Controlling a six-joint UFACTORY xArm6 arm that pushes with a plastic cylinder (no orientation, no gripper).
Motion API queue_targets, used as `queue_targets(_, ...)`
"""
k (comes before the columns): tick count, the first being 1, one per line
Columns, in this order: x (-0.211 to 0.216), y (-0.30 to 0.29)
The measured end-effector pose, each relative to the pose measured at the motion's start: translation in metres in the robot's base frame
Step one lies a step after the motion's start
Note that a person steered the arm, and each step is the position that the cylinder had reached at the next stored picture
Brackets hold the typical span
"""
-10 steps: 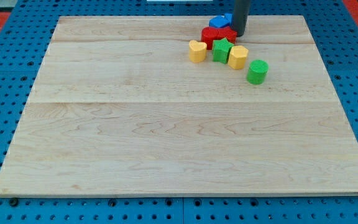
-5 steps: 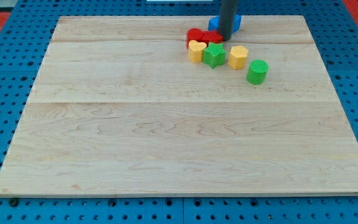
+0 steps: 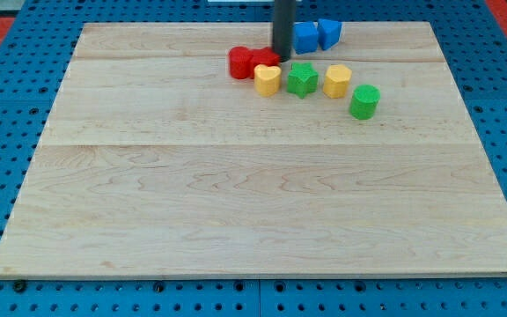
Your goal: Move the red blocks and yellow heart away from the group of blocks
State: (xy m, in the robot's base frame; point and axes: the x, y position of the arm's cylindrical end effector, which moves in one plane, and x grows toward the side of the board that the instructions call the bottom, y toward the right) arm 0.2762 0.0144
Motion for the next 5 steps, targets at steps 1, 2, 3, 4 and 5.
queue_targets(1, 0.016, -0.028)
queue_targets(2, 0.023, -0.007)
queue_targets(3, 0.073, -0.029)
queue_targets(4, 0.089, 0.017)
queue_targets(5, 0.077, 0.064)
